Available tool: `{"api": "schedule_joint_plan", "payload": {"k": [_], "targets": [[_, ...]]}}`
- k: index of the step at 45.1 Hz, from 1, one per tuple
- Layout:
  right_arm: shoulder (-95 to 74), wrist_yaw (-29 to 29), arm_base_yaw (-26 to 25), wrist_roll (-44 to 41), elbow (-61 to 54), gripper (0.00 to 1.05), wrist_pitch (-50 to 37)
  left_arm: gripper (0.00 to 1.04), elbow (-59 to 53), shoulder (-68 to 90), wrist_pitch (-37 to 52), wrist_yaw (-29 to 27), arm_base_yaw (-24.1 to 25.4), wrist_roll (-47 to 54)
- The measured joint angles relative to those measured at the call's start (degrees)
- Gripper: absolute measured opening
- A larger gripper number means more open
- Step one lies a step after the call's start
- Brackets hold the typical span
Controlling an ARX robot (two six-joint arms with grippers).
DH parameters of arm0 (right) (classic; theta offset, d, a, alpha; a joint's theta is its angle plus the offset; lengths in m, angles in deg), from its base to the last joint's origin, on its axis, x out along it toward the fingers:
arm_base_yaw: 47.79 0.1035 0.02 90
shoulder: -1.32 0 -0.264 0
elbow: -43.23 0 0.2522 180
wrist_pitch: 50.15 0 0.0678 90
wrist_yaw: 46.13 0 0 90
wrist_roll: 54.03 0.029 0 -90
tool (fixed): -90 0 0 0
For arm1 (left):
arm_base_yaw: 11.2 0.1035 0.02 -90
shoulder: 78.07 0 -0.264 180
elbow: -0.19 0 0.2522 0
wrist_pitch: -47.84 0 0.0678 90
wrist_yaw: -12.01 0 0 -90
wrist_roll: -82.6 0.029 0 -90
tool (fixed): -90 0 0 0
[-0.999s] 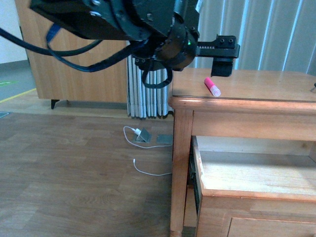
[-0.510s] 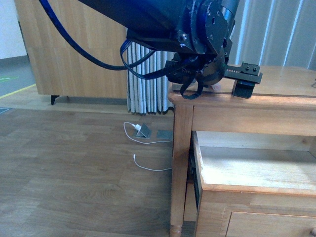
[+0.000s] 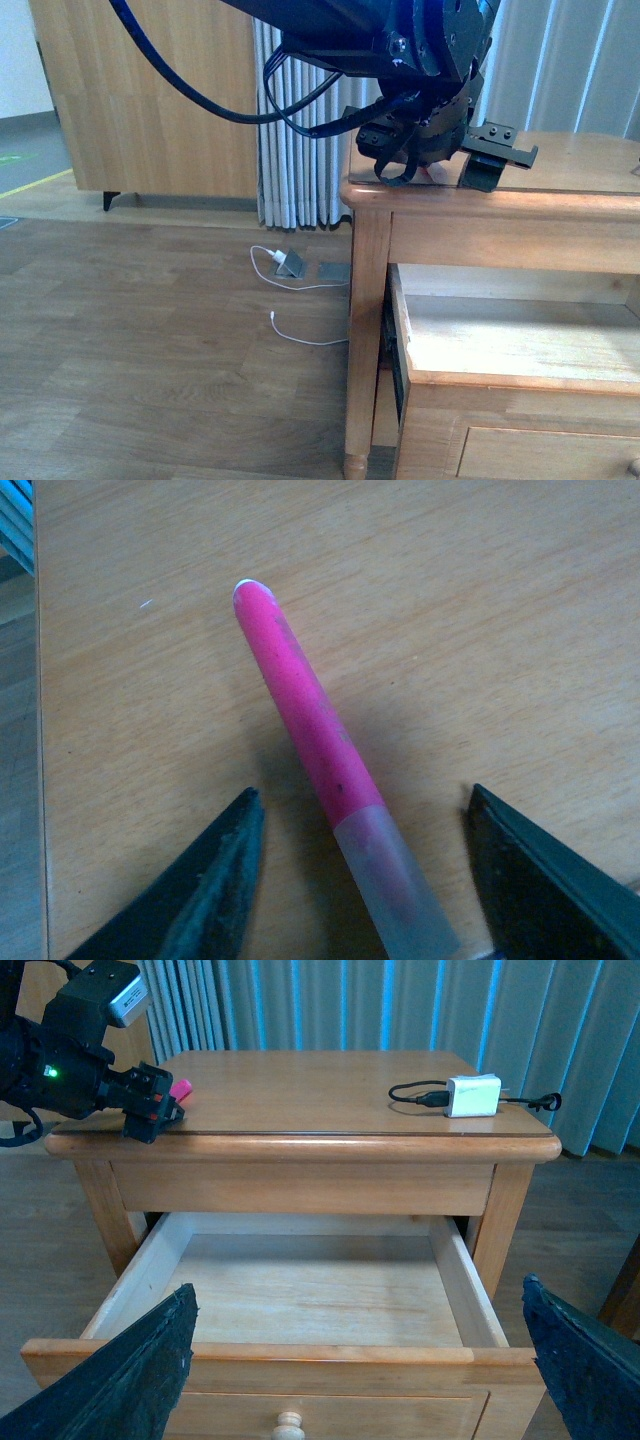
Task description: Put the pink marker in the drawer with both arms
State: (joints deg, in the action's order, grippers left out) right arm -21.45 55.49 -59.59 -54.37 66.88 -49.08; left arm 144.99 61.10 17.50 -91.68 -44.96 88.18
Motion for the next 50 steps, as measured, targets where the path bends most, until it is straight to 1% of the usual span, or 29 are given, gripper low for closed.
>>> {"api": "schedule_joint_plan", "payload": {"k": [2, 4, 8, 14, 17, 20, 23, 28, 34, 37, 41, 44, 50], "targets": [[0.0, 0.0, 0.0, 0.0, 0.0, 0.96, 0.0, 0.60, -0.2, 0.0, 0.0, 0.0, 0.0, 0.0], [0.0, 0.0, 0.0, 0.0, 0.0, 0.96, 0.0, 0.51, -0.7, 0.0, 0.3, -0.2, 0.1, 0.0], [0.0, 0.0, 0.0, 0.0, 0.0, 0.96, 0.0, 0.40, -1.6, -0.3, 0.8, -0.2, 0.2, 0.0], [0.0, 0.0, 0.0, 0.0, 0.0, 0.96, 0.0, 0.21, -3.8, -1.5, 1.9, -0.3, 0.5, 0.0], [0.0, 0.0, 0.0, 0.0, 0.0, 0.96, 0.0, 0.15, -5.0, -2.2, 2.7, -0.3, 0.7, 0.0], [0.0, 0.0, 0.0, 0.0, 0.0, 0.96, 0.0, 0.14, -6.7, -3.1, 3.9, 0.2, 0.9, 0.0], [0.0, 0.0, 0.0, 0.0, 0.0, 0.96, 0.0, 0.14, -9.6, -4.5, 6.8, 1.9, 1.2, -0.3], [0.0, 0.0, 0.0, 0.0, 0.0, 0.96, 0.0, 0.14, -16.2, -7.9, 12.3, 7.6, 1.4, -0.4], [0.0, 0.0, 0.0, 0.0, 0.0, 0.96, 0.0, 0.14, -26.7, -14.9, 18.1, 18.1, 1.2, 1.7], [0.0, 0.0, 0.0, 0.0, 0.0, 0.96, 0.0, 0.14, -32.2, -19.3, 21.3, 24.4, 0.8, 3.8], [0.0, 0.0, 0.0, 0.0, 0.0, 0.96, 0.0, 0.14, -37.5, -23.5, 22.4, 30.2, 0.1, 6.6], [0.0, 0.0, 0.0, 0.0, 0.0, 0.96, 0.0, 0.14, -39.8, -24.9, 21.7, 30.8, -0.5, 9.6], [0.0, 0.0, 0.0, 0.0, 0.0, 0.96, 0.0, 0.14, -41.2, -23.4, 21.7, 29.9, -1.5, 11.8]]}}
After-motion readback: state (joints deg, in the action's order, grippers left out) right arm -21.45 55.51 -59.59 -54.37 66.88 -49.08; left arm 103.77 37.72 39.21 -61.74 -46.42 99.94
